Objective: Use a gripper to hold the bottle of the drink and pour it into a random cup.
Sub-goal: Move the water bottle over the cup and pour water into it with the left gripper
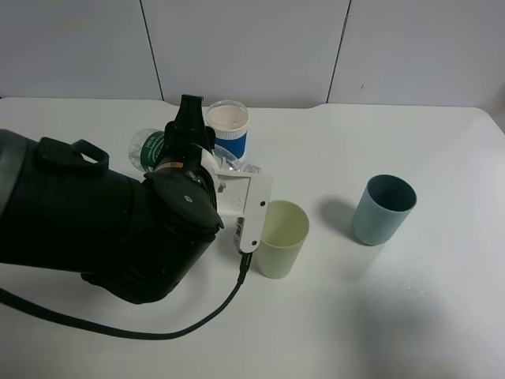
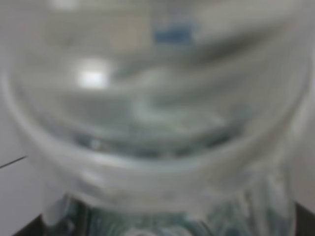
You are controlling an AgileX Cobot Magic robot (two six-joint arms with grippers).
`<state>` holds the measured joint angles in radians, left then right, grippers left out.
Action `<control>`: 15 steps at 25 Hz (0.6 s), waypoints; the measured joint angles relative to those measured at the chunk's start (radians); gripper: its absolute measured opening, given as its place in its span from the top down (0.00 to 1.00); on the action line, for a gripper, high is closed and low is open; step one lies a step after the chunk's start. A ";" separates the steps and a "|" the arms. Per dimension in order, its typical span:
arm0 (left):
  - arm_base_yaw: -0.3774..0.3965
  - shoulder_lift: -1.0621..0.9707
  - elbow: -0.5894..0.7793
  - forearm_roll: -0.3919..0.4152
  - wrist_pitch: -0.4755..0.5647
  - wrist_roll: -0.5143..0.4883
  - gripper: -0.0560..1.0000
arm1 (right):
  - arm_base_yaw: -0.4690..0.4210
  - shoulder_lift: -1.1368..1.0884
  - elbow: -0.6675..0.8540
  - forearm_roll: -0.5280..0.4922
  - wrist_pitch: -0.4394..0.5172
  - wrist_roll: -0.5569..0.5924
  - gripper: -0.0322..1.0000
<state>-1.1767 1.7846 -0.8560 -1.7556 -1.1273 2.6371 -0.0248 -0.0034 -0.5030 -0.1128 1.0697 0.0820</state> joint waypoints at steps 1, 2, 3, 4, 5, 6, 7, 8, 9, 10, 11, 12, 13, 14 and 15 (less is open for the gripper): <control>0.000 0.000 0.000 0.000 0.000 0.000 0.42 | 0.000 0.000 0.000 0.000 0.000 0.000 0.35; 0.000 0.000 0.000 0.000 0.000 0.000 0.42 | 0.000 0.000 0.000 0.000 0.000 0.000 0.35; 0.000 0.000 -0.002 0.000 0.000 0.000 0.42 | 0.000 0.000 0.000 0.000 0.000 0.000 0.35; 0.000 0.000 -0.007 -0.002 -0.001 0.000 0.42 | 0.000 0.000 0.000 0.000 0.000 0.000 0.35; 0.000 0.000 -0.016 -0.003 -0.001 -0.001 0.42 | 0.000 0.000 0.000 0.000 0.000 0.000 0.35; 0.000 0.000 -0.030 -0.004 -0.002 -0.003 0.42 | 0.000 0.000 0.000 0.000 0.000 0.000 0.35; 0.000 0.001 -0.044 -0.004 -0.002 -0.003 0.42 | 0.000 0.000 0.000 0.000 0.000 0.000 0.35; 0.000 0.001 -0.061 -0.004 -0.002 -0.003 0.42 | 0.000 0.000 0.000 0.000 0.000 0.000 0.35; 0.000 0.001 -0.075 -0.002 -0.002 -0.004 0.42 | 0.000 0.000 0.000 0.000 0.000 0.000 0.35; 0.000 0.001 -0.081 0.000 -0.001 -0.004 0.42 | 0.000 0.000 0.000 0.000 0.000 0.000 0.35; 0.000 0.001 -0.083 0.000 -0.001 -0.004 0.42 | 0.000 0.000 0.000 0.000 0.000 0.000 0.35; 0.000 0.002 -0.083 0.000 -0.001 -0.004 0.42 | 0.000 0.000 0.000 0.000 0.000 0.000 0.35; 0.000 0.002 -0.083 0.000 -0.001 -0.004 0.42 | 0.000 0.000 0.000 0.000 0.000 0.000 0.35; 0.000 0.002 -0.083 0.000 -0.001 -0.004 0.42 | 0.000 0.000 0.000 0.000 0.000 0.000 0.35; -0.001 0.002 -0.083 0.000 -0.001 -0.004 0.42 | 0.000 0.000 0.000 0.000 0.000 0.000 0.35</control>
<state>-1.1777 1.7864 -0.9387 -1.7553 -1.1284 2.6329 -0.0248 -0.0034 -0.5030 -0.1128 1.0697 0.0820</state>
